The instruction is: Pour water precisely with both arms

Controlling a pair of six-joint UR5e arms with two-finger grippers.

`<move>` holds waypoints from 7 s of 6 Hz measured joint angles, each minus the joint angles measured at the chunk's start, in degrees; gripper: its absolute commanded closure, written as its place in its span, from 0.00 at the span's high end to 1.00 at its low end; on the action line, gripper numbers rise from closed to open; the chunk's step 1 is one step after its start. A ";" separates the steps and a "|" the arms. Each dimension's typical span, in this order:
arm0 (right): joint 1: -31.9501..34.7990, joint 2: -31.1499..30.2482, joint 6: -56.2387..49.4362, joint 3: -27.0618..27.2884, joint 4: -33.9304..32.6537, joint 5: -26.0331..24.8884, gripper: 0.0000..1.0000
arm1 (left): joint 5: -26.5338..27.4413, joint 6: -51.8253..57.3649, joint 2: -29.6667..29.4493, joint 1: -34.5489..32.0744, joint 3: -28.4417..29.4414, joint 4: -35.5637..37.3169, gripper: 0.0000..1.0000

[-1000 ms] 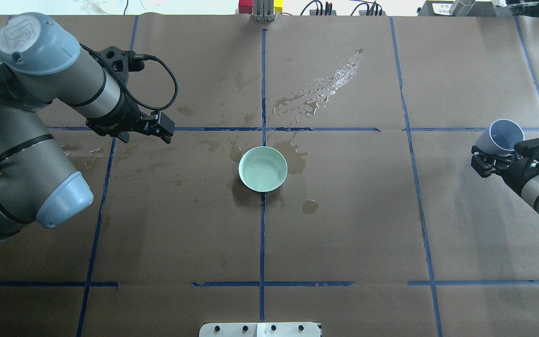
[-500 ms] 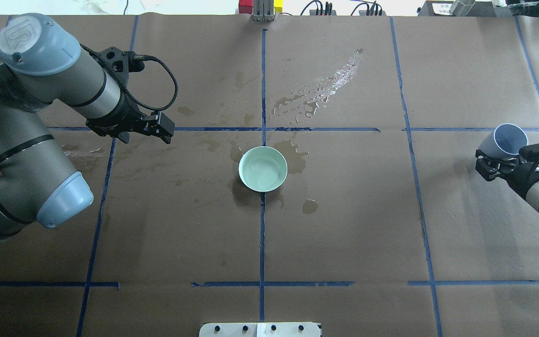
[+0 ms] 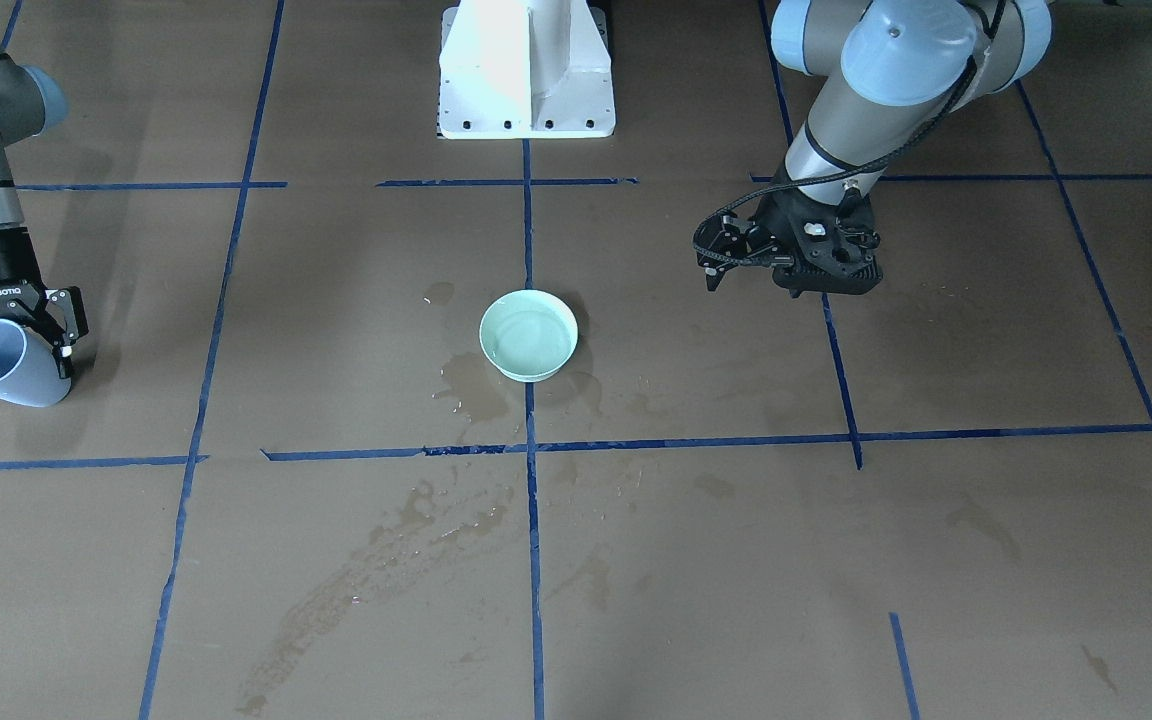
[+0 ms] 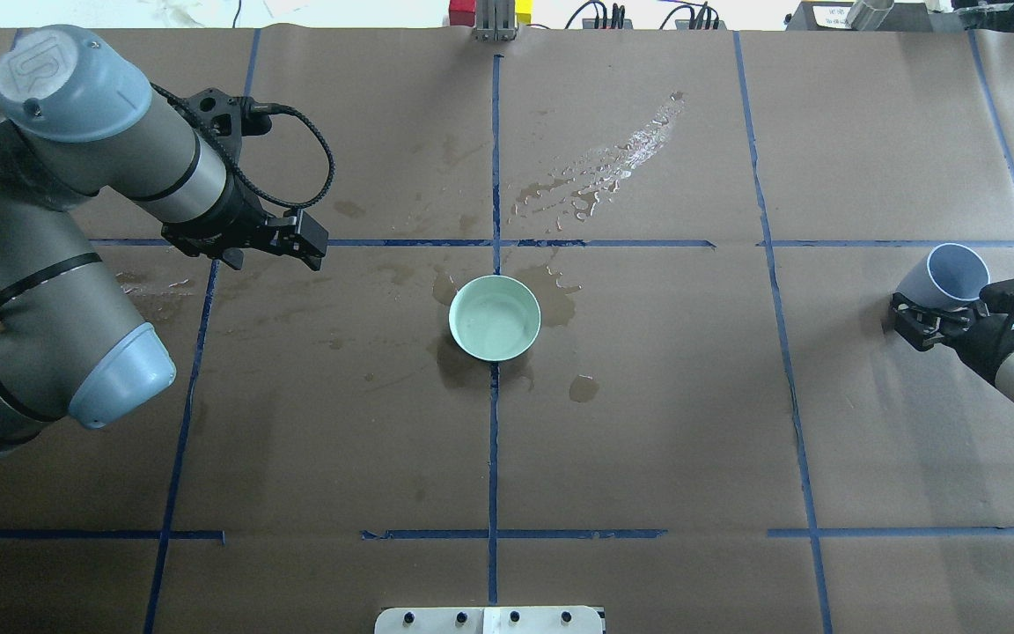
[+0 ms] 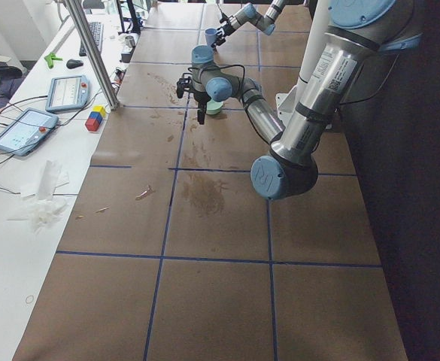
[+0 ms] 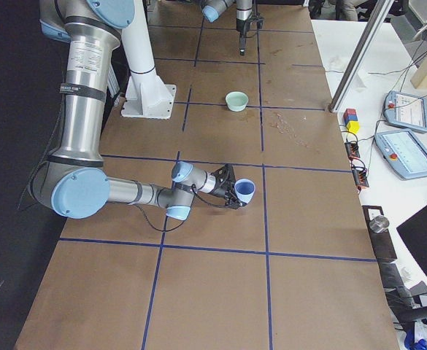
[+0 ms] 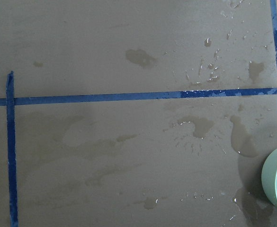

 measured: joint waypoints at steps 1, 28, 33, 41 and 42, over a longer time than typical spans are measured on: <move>0.00 0.02 -0.01 0.04 0.05 0.10 0.79 | 0.02 0.02 0.00 0.00 0.00 -0.04 1.00; 57.53 -1.64 -56.07 19.69 -73.86 68.05 1.00 | 9.90 -20.47 -11.03 11.48 11.19 -6.54 1.00; 57.72 -1.98 -56.14 19.64 -73.95 67.96 1.00 | 15.66 -28.91 -16.49 16.34 22.25 -12.21 0.35; 57.66 -2.00 -55.77 19.58 -73.69 68.51 1.00 | 1.43 -23.45 -9.20 5.13 12.27 -12.11 0.00; 57.66 -2.00 -55.81 19.58 -73.67 68.66 1.00 | -2.26 -17.65 -5.70 1.26 10.58 -12.15 0.00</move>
